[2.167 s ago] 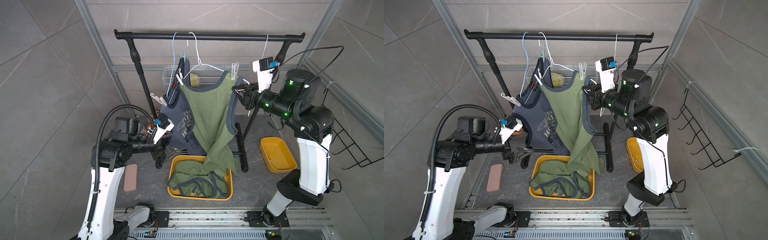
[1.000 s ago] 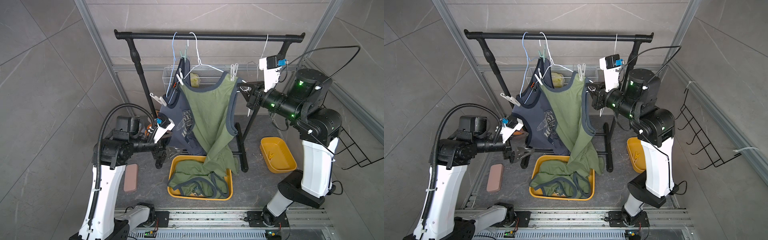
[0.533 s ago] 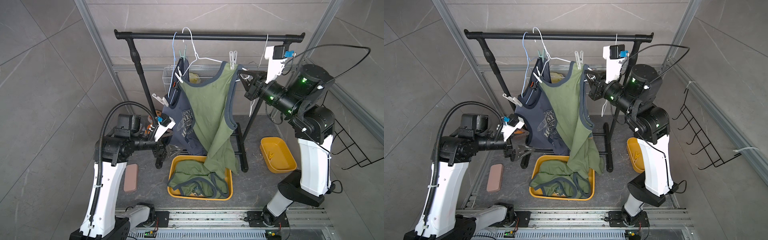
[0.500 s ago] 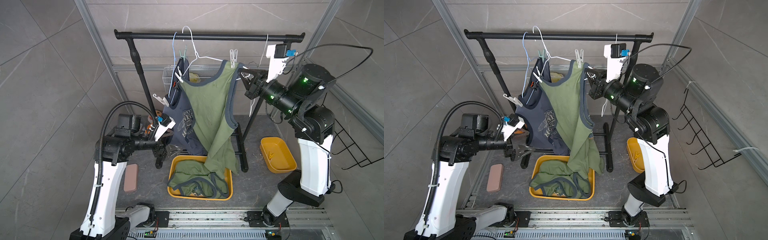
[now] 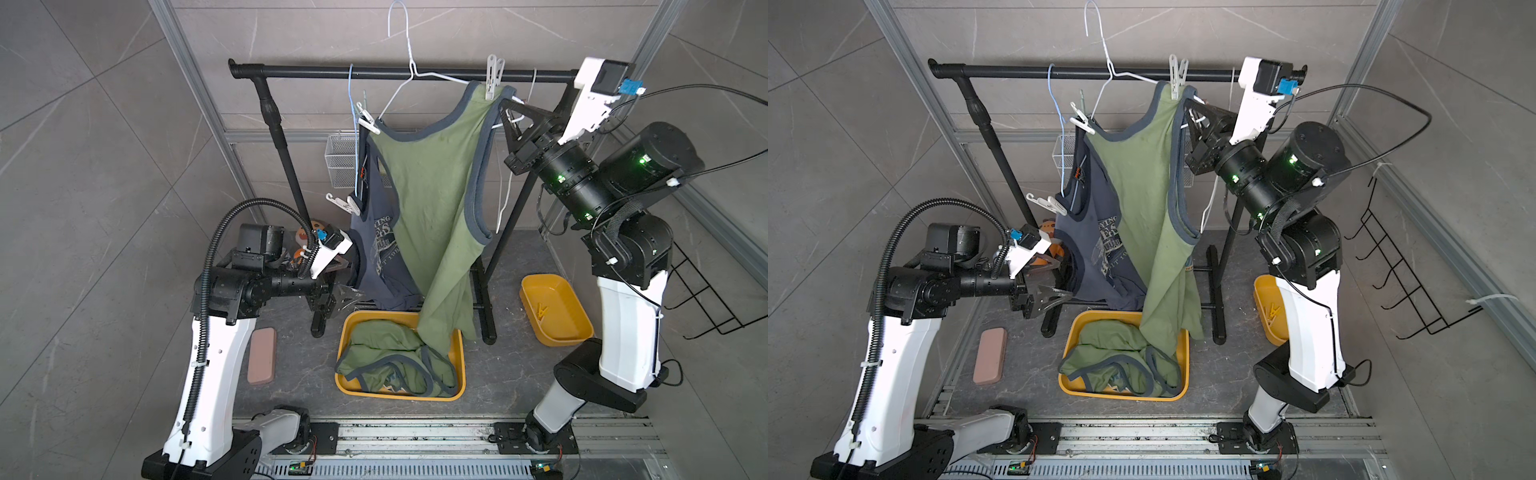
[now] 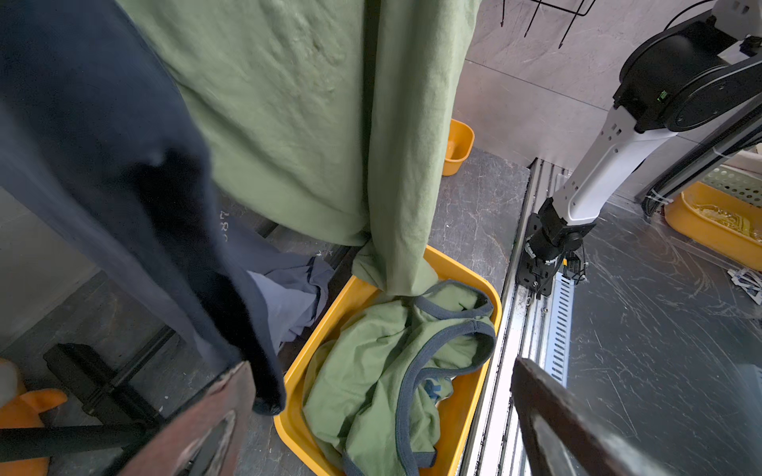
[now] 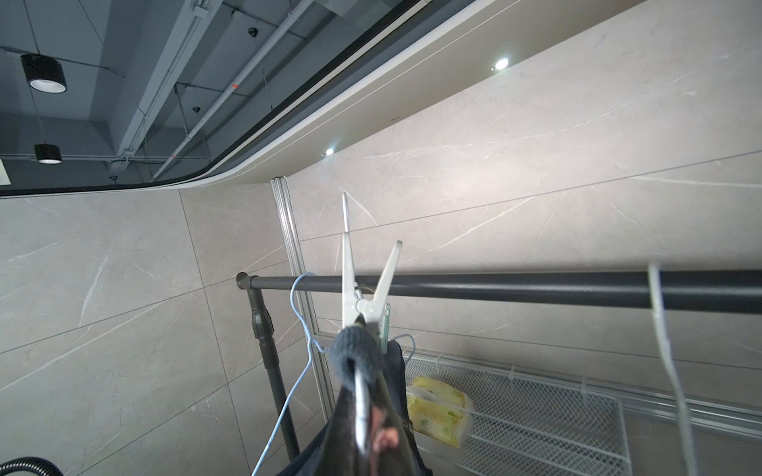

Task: Remove the clothespins securing tank tops to the hanger
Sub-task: Pick up the hanger from the clothesline.

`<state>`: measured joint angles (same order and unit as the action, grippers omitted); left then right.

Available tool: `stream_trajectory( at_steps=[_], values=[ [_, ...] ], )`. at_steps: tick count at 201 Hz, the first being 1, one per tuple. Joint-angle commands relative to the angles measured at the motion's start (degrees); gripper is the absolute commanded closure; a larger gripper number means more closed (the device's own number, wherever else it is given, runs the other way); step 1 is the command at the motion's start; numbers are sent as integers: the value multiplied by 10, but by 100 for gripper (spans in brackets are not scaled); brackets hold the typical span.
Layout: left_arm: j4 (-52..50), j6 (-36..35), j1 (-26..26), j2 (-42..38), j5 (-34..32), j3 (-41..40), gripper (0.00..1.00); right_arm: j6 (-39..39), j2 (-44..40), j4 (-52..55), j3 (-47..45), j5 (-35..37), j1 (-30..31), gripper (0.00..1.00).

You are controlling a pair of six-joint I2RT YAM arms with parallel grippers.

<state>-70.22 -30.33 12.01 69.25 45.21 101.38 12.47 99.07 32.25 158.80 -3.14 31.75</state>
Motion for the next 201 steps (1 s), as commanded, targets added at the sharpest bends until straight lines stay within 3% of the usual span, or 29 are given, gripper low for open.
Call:
stream_trajectory(
  at_steps=[1, 79, 201],
  values=[
    [3, 8, 3, -3, 18, 18, 0, 13, -12, -61, 17, 7, 0, 100],
    [3, 8, 3, -7, 23, 15, 0, -2, -78, 1, -23, -19, 0, 100],
    [-5, -7, 3, -24, 12, 11, 0, 22, -118, 44, 7, -73, 0, 100]
  ],
)
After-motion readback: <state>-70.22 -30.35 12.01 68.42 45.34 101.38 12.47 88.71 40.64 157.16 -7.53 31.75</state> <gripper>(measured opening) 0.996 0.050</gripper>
